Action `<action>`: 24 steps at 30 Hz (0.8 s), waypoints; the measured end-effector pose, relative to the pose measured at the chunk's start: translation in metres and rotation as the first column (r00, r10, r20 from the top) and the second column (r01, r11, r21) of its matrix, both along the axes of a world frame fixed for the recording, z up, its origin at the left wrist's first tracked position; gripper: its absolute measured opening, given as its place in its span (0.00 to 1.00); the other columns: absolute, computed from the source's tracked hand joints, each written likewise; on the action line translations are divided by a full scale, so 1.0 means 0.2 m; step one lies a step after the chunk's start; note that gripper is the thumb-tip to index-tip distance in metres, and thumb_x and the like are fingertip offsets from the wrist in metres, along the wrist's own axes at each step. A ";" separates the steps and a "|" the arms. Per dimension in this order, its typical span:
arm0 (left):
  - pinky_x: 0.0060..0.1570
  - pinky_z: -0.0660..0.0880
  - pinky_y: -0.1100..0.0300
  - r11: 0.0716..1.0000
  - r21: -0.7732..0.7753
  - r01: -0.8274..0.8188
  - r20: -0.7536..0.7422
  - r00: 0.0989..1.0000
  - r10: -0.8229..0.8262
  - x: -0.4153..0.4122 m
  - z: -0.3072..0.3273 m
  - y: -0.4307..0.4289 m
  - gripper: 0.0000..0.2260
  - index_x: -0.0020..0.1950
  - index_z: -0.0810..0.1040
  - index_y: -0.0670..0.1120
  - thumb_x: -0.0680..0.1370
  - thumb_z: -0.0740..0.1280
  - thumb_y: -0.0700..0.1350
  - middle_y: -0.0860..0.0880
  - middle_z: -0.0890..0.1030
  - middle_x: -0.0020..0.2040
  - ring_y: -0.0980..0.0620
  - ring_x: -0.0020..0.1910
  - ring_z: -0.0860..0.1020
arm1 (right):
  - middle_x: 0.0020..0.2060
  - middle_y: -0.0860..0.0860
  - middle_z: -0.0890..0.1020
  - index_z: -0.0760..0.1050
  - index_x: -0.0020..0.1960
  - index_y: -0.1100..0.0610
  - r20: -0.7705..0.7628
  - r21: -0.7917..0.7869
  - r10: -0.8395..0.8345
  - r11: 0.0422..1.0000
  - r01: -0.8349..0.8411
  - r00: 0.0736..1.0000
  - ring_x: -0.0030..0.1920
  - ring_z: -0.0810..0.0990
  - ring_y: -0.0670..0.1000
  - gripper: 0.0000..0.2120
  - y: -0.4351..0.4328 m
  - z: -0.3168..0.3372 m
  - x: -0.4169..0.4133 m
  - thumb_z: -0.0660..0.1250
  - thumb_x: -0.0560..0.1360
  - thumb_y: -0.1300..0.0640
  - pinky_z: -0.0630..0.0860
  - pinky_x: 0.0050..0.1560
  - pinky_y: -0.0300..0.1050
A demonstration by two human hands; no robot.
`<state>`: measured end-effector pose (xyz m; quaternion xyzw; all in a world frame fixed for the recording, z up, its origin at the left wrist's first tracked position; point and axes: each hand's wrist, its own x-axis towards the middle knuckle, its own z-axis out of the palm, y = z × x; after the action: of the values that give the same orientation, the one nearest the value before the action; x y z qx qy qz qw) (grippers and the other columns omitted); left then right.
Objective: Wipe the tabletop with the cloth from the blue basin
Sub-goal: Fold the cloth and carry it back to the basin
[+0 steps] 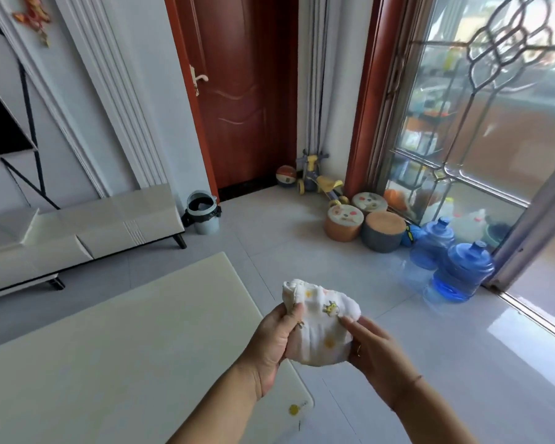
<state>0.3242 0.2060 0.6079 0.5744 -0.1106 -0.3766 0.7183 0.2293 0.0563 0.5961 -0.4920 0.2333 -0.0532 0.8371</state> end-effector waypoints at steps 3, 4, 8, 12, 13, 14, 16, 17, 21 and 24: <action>0.48 0.77 0.60 0.996 0.069 0.064 0.064 0.996 -0.068 -0.03 0.04 -0.09 0.11 0.57 0.80 0.51 0.78 0.65 0.51 0.48 0.84 0.54 0.51 0.53 0.82 | 0.44 0.54 0.85 0.82 0.52 0.57 0.020 -0.142 -0.089 0.986 0.091 0.996 0.43 0.84 0.51 0.13 -0.07 0.10 -0.13 0.69 0.69 0.54 0.79 0.38 0.44; 0.46 0.77 0.62 0.993 0.080 0.085 0.082 0.992 -0.091 -0.05 0.04 -0.12 0.10 0.56 0.81 0.51 0.78 0.65 0.50 0.48 0.84 0.53 0.51 0.52 0.82 | 0.44 0.55 0.85 0.81 0.52 0.57 0.013 -0.196 -0.129 0.972 0.129 0.992 0.43 0.83 0.51 0.12 -0.09 0.12 -0.17 0.69 0.71 0.56 0.79 0.38 0.45; 0.40 0.76 0.67 0.975 0.097 0.202 0.135 0.968 -0.214 -0.10 0.05 -0.28 0.08 0.54 0.82 0.50 0.79 0.65 0.45 0.49 0.85 0.49 0.54 0.47 0.83 | 0.46 0.57 0.83 0.79 0.54 0.58 0.019 -0.321 -0.326 0.893 0.315 0.945 0.45 0.80 0.53 0.09 -0.14 0.15 -0.33 0.65 0.76 0.64 0.76 0.43 0.49; 0.39 0.77 0.66 0.932 0.105 0.347 0.129 0.925 -0.359 -0.17 0.02 -0.43 0.07 0.53 0.82 0.48 0.79 0.64 0.42 0.50 0.85 0.48 0.55 0.46 0.83 | 0.47 0.54 0.83 0.78 0.55 0.58 0.020 -0.367 -0.499 0.802 0.471 0.866 0.45 0.79 0.51 0.10 -0.15 0.15 -0.49 0.65 0.76 0.65 0.75 0.41 0.43; 0.39 0.77 0.66 0.916 0.108 0.387 0.125 0.909 -0.399 -0.20 0.00 -0.46 0.07 0.52 0.82 0.49 0.79 0.65 0.42 0.50 0.85 0.48 0.55 0.46 0.83 | 0.46 0.54 0.83 0.78 0.56 0.58 0.020 -0.373 -0.543 0.775 0.510 0.839 0.45 0.79 0.50 0.10 -0.14 0.13 -0.54 0.65 0.76 0.65 0.74 0.40 0.42; 0.39 0.77 0.65 0.897 0.112 0.427 0.121 0.890 -0.439 -0.22 -0.01 -0.49 0.07 0.51 0.82 0.49 0.79 0.65 0.42 0.50 0.86 0.48 0.55 0.46 0.83 | 0.46 0.53 0.84 0.78 0.56 0.58 0.024 -0.377 -0.584 0.746 0.549 0.811 0.45 0.79 0.50 0.10 -0.14 0.12 -0.59 0.65 0.75 0.65 0.75 0.40 0.41; 0.39 0.77 0.65 0.854 0.120 0.507 0.113 0.847 -0.519 -0.29 -0.03 -0.56 0.08 0.49 0.84 0.51 0.79 0.65 0.42 0.50 0.86 0.47 0.55 0.45 0.83 | 0.47 0.54 0.84 0.79 0.55 0.56 0.034 -0.383 -0.655 0.690 0.615 0.755 0.45 0.80 0.50 0.10 -0.13 0.08 -0.69 0.66 0.75 0.65 0.76 0.43 0.44; 0.39 0.77 0.65 0.830 0.125 0.543 0.109 0.824 -0.556 -0.32 -0.05 -0.59 0.09 0.47 0.85 0.52 0.79 0.65 0.42 0.51 0.86 0.47 0.56 0.45 0.83 | 0.48 0.55 0.84 0.79 0.55 0.55 0.035 -0.379 -0.683 0.666 0.642 0.730 0.46 0.81 0.51 0.10 -0.13 0.06 -0.75 0.67 0.75 0.64 0.77 0.45 0.47; 0.41 0.78 0.64 0.713 0.151 0.685 0.085 0.710 -0.700 -0.52 -0.14 -0.71 0.08 0.52 0.83 0.50 0.79 0.65 0.42 0.51 0.85 0.49 0.55 0.48 0.83 | 0.47 0.52 0.85 0.80 0.54 0.56 0.020 -0.302 -0.773 0.600 0.741 0.634 0.47 0.82 0.47 0.10 -0.09 -0.02 -1.00 0.67 0.75 0.64 0.78 0.44 0.41; 0.38 0.76 0.67 0.633 0.163 0.757 0.060 0.632 -0.772 -0.70 -0.21 -0.77 0.08 0.56 0.81 0.47 0.79 0.64 0.41 0.51 0.86 0.47 0.58 0.45 0.83 | 0.44 0.49 0.86 0.79 0.53 0.57 -0.015 -0.261 -0.832 0.538 0.801 0.554 0.45 0.82 0.46 0.11 -0.07 -0.10 -1.18 0.64 0.75 0.67 0.79 0.43 0.39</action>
<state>0.1838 0.0515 0.5651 0.5381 -0.3650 -0.6152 0.4459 -0.0076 0.0427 0.5761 -0.4190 0.4853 -0.4299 0.6357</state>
